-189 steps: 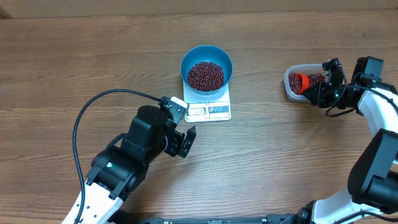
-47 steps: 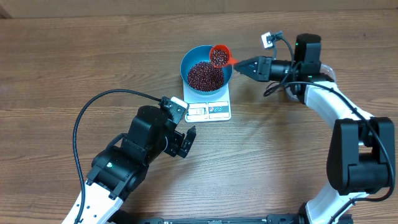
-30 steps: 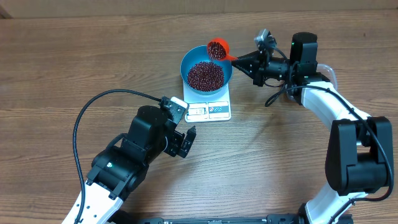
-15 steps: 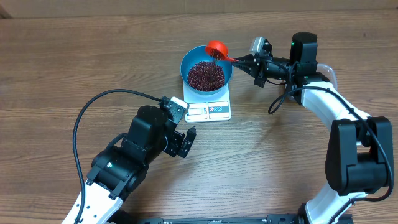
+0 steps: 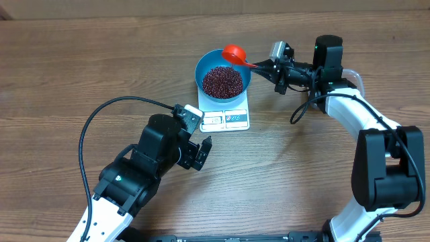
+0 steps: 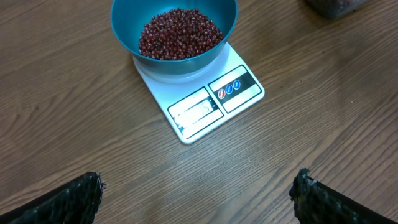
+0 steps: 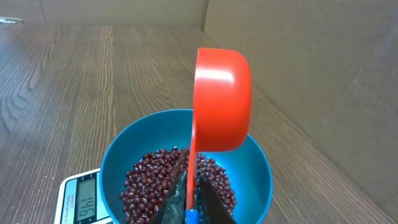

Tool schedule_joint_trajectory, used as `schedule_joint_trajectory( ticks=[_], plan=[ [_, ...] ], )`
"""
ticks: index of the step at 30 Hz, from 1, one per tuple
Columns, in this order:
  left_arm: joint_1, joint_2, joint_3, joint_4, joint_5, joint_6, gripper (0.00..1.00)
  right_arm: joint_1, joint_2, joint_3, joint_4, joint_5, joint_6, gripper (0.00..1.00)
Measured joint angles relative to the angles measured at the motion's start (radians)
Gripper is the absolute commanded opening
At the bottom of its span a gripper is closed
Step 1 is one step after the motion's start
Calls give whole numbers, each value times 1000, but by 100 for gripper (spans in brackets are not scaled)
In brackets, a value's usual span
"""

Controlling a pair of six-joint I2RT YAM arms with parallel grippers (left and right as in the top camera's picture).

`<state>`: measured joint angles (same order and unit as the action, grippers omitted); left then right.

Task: Scoop item into bowl and weigh 150g on scale
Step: 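Tilt the scoop to pour beans into the blue bowl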

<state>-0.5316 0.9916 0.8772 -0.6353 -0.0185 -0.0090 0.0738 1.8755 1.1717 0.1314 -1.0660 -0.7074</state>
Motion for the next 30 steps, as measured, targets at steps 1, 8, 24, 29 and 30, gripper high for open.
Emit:
schedule_joint_trajectory(
  ticks=[1, 8, 24, 29, 30],
  plan=[
    [0, 0, 0, 0, 0, 0, 99, 0, 0, 0, 1, 1, 0, 4],
    [0, 0, 0, 0, 0, 0, 99, 0, 0, 0, 6, 0, 0, 4],
    [0, 0, 0, 0, 0, 0, 99, 0, 0, 0, -14, 0, 0, 4],
    [0, 0, 0, 0, 0, 0, 100, 0, 0, 0, -11, -4, 16, 4],
    [0, 0, 0, 0, 0, 0, 100, 0, 0, 0, -4, -8, 32, 4]
  ],
)
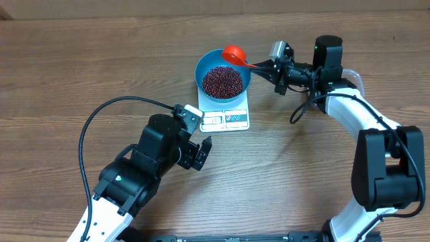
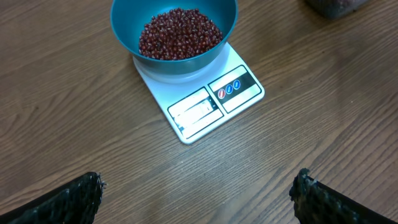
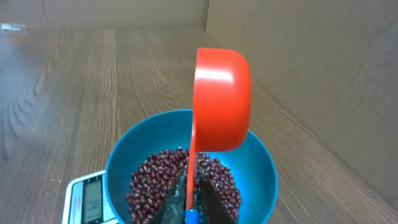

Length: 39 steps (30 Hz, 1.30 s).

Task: Scoop item into bowl and weigh 150g on scale
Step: 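Tilt the scoop to pour beans into the blue bowl, then carry the empty scoop back to the bean tub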

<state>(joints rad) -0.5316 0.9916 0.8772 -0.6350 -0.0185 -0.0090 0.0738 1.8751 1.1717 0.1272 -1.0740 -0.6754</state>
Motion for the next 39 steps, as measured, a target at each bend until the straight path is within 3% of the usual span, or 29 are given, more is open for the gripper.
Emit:
schedule_joint_trajectory(
  ticks=[11, 19, 26, 29, 39],
  plan=[
    [0, 0, 0, 0, 0, 0, 100, -29, 0, 0, 104, -30, 425, 4],
    [0, 0, 0, -1, 0, 0, 100, -167, -51, 0, 20, -21, 699, 4],
    [0, 0, 0, 0, 0, 0, 99, -257, -239, 2, -296, 181, 741, 4],
    [0, 0, 0, 0, 0, 0, 99, -266, -322, 2, -467, 342, 695, 4],
    [0, 0, -1, 0, 0, 0, 99, -264, -418, 3, -766, 919, 606, 4]
  ],
)
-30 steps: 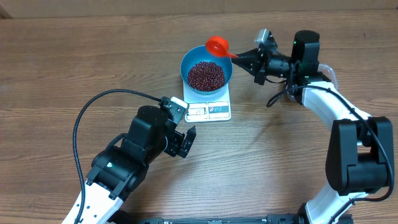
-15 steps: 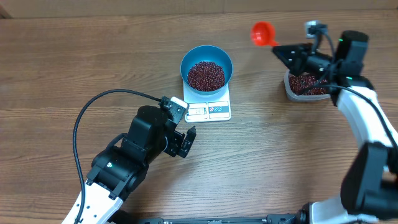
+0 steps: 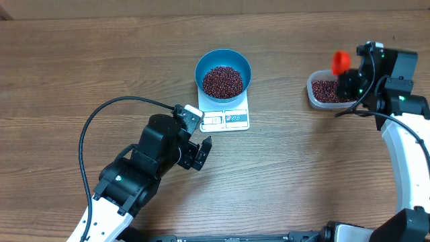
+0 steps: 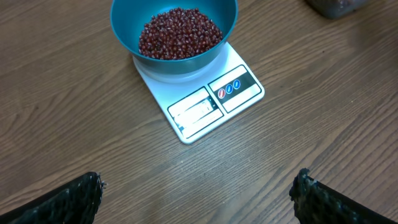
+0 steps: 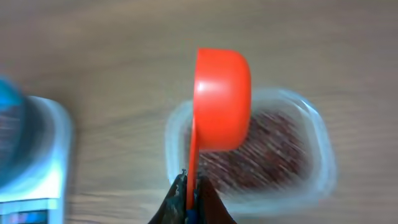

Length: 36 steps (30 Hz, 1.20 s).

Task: Scoop item into bowl and weigh 150g on scale
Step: 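Carry the empty scoop back to the bean tub, then lower the red scoop into the tub and drag it through beans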

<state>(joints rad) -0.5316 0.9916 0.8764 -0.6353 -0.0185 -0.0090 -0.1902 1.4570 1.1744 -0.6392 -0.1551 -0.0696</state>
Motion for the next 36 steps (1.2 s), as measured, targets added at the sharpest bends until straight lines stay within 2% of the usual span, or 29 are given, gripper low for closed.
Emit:
schedule_joint_trajectory(
  ticks=[7, 13, 22, 36],
  plan=[
    [0, 0, 0, 0, 0, 0, 100, 0, 56, 0, -90, 153, -24, 4],
    [0, 0, 0, 0, 0, 0, 100, 0, 92, 0, -107, 171, -32, 4],
    [0, 0, 0, 0, 0, 0, 100, 0, 132, -1, -105, 107, -35, 4],
    [0, 0, 0, 0, 0, 0, 100, -5, 179, -111, 4, 5, -35, 4]
  ],
)
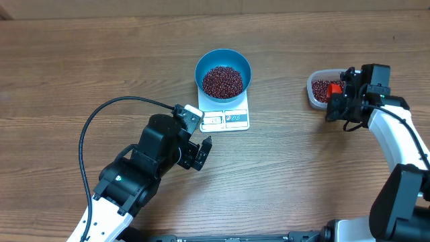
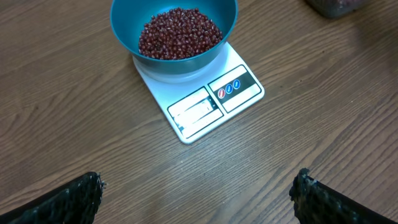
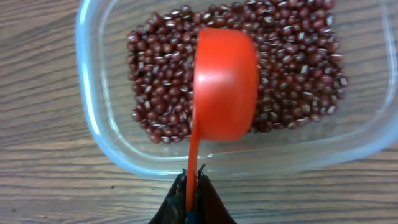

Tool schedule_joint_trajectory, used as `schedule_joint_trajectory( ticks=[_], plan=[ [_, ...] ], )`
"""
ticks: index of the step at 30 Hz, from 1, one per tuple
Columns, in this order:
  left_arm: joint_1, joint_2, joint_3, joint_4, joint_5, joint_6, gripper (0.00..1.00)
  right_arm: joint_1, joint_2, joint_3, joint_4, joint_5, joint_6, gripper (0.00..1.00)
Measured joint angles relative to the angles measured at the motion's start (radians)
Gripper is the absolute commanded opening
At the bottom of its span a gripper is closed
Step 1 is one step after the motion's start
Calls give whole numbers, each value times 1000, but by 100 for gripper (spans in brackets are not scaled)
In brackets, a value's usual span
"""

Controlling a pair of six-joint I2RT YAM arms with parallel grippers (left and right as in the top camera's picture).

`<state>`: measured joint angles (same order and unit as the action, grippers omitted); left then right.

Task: Scoop item into bowl and weigh 150g on scale
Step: 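Lower the red scoop into the tub and drag it through beans, then lift the filled scoop out of the bean tub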

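Note:
A blue bowl (image 1: pixel 223 75) of red beans (image 1: pixel 222 81) sits on the white scale (image 1: pixel 225 117), also seen in the left wrist view as bowl (image 2: pixel 174 34) on scale (image 2: pixel 205 102). At the right, my right gripper (image 3: pixel 191 177) is shut on the handle of the orange scoop (image 3: pixel 224 84), whose cup hangs on its side over the beans in the clear tub (image 3: pixel 112 134). From above the scoop (image 1: pixel 335 87) shows at the tub (image 1: pixel 316 91). My left gripper (image 2: pixel 198 193) is open over bare wood, near the scale's front.
The left arm's black cable (image 1: pixel 101 117) loops over the table at the left. The tub's corner (image 2: pixel 333 6) shows at the top right of the left wrist view. The table is brown wood (image 1: pixel 289 175).
My right gripper has dropped lower with the scoop, from above the tub's far side to close over its beans. The left arm, bowl and scale have not moved.
At first my right gripper held the scoop tipped on its side over the blue bowl, the scale display reading about 141. It stayed there a second later. Then it was over the tub at the right, and now sits low over the tub's beans.

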<state>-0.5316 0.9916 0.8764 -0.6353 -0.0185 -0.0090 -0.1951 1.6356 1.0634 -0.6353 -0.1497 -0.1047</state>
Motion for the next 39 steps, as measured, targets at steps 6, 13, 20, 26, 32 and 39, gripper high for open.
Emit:
schedule_joint_trajectory(
  ticks=[6, 13, 20, 26, 32, 39],
  plan=[
    [0, 0, 0, 0, 0, 0, 100, -2, 0, -8, 23, -72, 0, 4],
    [0, 0, 0, 0, 0, 0, 100, -24, 2, -10, 66, -122, 0, 4],
    [0, 0, 0, 0, 0, 0, 99, -89, 3, -10, 62, -138, 0, 4],
    [0, 0, 0, 0, 0, 0, 100, -138, 3, -10, 47, -229, 1, 4],
    [0, 0, 0, 0, 0, 0, 100, -150, -18, -10, 34, -301, 1, 4],
    [0, 0, 0, 0, 0, 0, 99, -150, -103, -10, 22, -335, 1, 4]
  ],
)
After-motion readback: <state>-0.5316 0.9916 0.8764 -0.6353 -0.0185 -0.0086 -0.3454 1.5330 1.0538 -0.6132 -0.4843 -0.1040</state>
